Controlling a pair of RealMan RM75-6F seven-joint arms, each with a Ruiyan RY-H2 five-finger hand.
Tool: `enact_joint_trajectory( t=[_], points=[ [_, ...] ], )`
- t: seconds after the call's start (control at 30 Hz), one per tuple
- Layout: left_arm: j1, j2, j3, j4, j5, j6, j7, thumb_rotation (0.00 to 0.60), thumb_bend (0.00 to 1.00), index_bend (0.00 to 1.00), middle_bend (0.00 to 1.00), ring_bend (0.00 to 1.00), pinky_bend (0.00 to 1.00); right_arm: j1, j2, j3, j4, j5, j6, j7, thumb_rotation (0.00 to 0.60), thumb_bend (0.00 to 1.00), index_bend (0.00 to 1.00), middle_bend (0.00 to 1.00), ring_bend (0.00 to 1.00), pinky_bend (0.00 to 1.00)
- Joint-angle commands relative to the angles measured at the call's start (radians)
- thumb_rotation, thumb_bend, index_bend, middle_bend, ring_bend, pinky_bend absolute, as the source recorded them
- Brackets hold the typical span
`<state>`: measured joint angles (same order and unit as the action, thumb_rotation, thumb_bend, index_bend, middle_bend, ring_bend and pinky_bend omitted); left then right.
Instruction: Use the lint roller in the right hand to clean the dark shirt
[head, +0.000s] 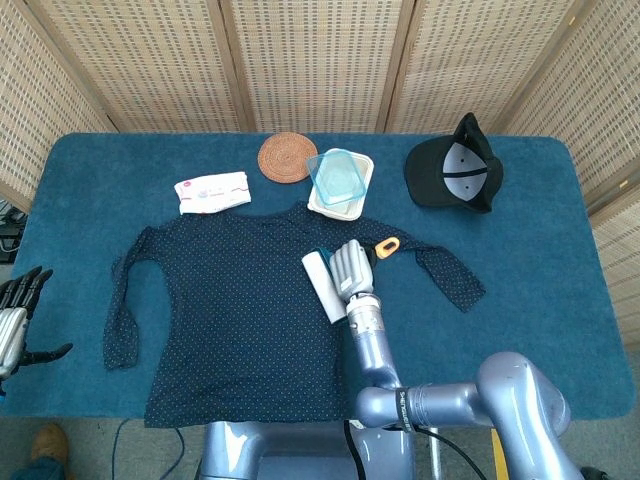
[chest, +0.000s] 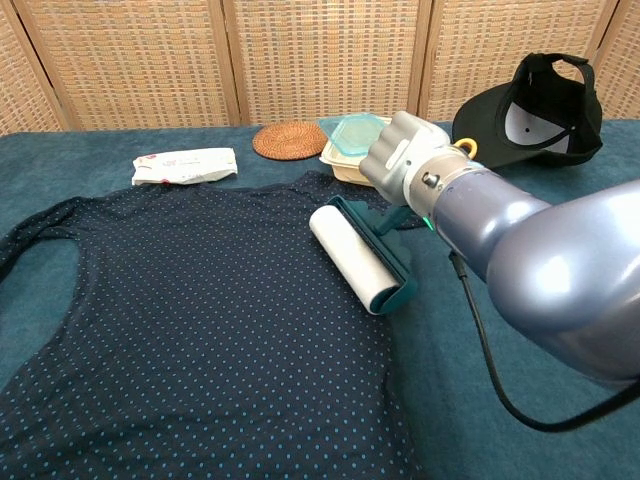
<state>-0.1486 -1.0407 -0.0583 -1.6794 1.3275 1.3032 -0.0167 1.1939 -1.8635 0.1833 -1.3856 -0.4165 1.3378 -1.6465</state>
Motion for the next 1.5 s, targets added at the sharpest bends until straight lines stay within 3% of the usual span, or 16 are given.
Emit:
enact_joint_trajectory(
  t=[0.03, 0.5, 0.8, 1.0, 1.5],
  points=[
    [0.001, 0.003, 0.0, 0.001, 0.0, 0.001, -0.007, 0.6, 0.0, 0.0, 0.0, 0.0, 0.0, 0.009, -0.019, 0.009, -0.005, 0.001, 0.003, -0.01, 0.6, 0.82, 0.75, 1.0, 1.0, 1.0],
    [0.002, 0.006, 0.001, 0.006, 0.005, 0.0, -0.022, 0.6, 0.0, 0.0, 0.0, 0.0, 0.0, 0.084, -0.195, 0.053, -0.013, -0.011, 0.011, -0.064, 0.6, 0.82, 0.75, 1.0, 1.0, 1.0],
    [0.001, 0.004, 0.001, 0.006, 0.001, 0.0, -0.015, 0.6, 0.0, 0.0, 0.0, 0.0, 0.0, 0.102, -0.26, 0.065, 0.005, -0.029, 0.006, -0.067, 0.6, 0.82, 0.75, 1.0, 1.0, 1.0],
    [0.002, 0.004, 0.0, 0.008, 0.0, 0.001, -0.019, 0.6, 0.0, 0.0, 0.0, 0.0, 0.0, 0.074, -0.241, 0.054, 0.027, -0.035, 0.01, -0.053, 0.6, 0.82, 0.75, 1.0, 1.0, 1.0],
    [0.005, 0.001, 0.008, -0.011, 0.018, 0.015, 0.006, 0.6, 0.0, 0.0, 0.0, 0.0, 0.0, -0.067, -0.058, 0.012, -0.001, -0.02, 0.04, 0.01, 0.6, 0.82, 0.73, 1.0, 1.0, 1.0]
  ],
)
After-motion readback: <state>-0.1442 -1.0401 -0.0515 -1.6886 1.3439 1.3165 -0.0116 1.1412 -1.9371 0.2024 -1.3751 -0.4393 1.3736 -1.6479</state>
